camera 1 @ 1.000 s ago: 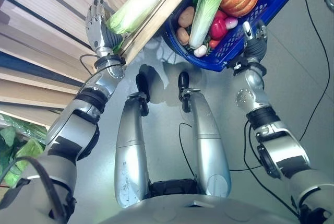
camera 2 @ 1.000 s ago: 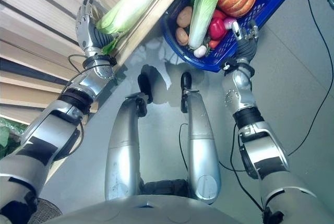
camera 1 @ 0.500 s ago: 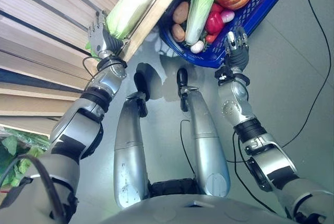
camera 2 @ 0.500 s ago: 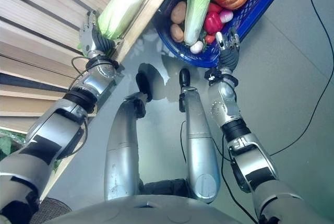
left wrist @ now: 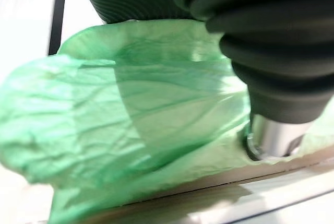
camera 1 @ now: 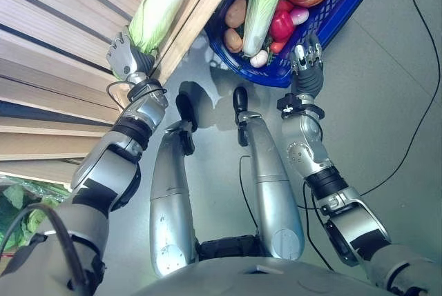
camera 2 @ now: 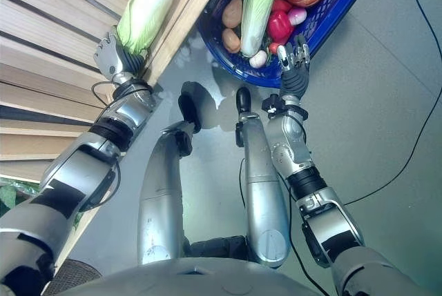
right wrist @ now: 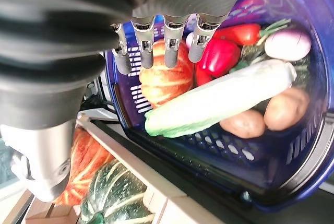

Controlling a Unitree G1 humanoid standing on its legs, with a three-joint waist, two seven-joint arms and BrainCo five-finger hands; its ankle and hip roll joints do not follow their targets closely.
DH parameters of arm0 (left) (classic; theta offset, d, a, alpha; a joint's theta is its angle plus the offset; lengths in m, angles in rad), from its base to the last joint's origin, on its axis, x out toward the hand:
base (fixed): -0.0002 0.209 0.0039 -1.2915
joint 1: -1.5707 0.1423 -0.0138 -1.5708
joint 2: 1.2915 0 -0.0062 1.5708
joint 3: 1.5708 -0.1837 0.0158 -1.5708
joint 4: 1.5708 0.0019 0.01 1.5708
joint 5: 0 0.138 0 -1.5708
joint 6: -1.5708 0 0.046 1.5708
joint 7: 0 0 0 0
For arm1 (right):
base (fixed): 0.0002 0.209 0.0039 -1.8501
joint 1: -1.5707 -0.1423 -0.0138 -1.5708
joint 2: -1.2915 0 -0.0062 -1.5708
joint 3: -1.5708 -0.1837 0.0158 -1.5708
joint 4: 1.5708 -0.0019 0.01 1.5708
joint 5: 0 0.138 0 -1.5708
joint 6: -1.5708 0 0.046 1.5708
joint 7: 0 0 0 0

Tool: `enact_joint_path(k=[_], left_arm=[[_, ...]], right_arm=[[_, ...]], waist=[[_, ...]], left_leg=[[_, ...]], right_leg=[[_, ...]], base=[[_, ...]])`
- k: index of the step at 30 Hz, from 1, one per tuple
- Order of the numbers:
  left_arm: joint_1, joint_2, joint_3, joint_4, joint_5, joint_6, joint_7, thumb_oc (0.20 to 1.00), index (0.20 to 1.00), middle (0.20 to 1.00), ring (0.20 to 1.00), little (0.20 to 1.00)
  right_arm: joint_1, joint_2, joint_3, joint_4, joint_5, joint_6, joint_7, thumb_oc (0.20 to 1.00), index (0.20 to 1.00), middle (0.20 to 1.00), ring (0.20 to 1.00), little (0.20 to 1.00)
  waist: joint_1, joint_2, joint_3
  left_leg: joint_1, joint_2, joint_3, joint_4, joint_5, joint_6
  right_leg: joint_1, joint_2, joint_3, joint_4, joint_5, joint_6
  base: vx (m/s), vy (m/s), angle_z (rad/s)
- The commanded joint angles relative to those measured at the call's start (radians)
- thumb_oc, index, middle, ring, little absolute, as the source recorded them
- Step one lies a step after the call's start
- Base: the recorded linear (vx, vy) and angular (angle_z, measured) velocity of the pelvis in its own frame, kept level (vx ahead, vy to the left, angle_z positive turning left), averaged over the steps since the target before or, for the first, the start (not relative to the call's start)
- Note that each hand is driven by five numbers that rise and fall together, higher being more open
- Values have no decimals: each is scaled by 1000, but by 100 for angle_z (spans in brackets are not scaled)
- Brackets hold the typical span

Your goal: Pick up fruits and vegetables into the basket

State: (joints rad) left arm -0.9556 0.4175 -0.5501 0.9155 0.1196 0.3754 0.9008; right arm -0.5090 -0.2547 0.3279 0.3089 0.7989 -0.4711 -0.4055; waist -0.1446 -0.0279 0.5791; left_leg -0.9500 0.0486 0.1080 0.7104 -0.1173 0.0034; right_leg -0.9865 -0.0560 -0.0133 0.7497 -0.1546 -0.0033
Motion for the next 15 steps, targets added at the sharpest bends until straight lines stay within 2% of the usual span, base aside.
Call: enact_joint_path(k=[1, 3, 6, 10, 15], left_arm=[[45, 61, 44, 29, 22, 66, -11, 200, 200, 200, 200, 200], [42, 66, 46, 29, 20, 67, -19, 200, 200, 200, 200, 200], [52, 84, 60, 19, 38, 34, -19, 200, 200, 200, 200, 200], [95, 113, 93, -23, 76, -59, 20, 200, 200, 200, 200, 200], [200, 161, 166, -121, 144, -194, 28, 200, 200, 200, 200, 200]], right_arm=[[72, 5, -18, -134, -76, -27, 19, 1000, 1000, 1000, 1000, 1000], [75, 6, -20, -136, -80, -19, 28, 1000, 1000, 1000, 1000, 1000], [87, 2, -20, -145, -76, -18, 51, 1000, 1000, 1000, 1000, 1000], [112, 4, -24, -158, -96, -24, 95, 1000, 1000, 1000, 1000, 1000], [157, -7, -44, -194, -122, 14, 153, 1000, 1000, 1000, 1000, 1000]], waist=[[17, -23, -59], [16, -22, -59], [19, -19, -59], [28, -14, -59], [50, -2, -59]], left_leg=[[-5, -51, 12, -31, -30, -42], [-2, -49, 13, -32, -31, -41], [21, -48, 14, -42, -30, -40], [88, -52, 10, -69, -28, -44], [226, -57, -4, -150, -4, -51]], right_leg=[[28, 25, -48, -39, 37, 54], [30, 23, -49, -38, 35, 54], [50, 22, -50, -42, 30, 54], [116, 23, -51, -69, 28, 57], [267, 16, -67, -165, 40, 58]], base=[[0, 0, 0], [0, 0, 0], [0, 0, 0], [0, 0, 0], [10, -24, 9]])
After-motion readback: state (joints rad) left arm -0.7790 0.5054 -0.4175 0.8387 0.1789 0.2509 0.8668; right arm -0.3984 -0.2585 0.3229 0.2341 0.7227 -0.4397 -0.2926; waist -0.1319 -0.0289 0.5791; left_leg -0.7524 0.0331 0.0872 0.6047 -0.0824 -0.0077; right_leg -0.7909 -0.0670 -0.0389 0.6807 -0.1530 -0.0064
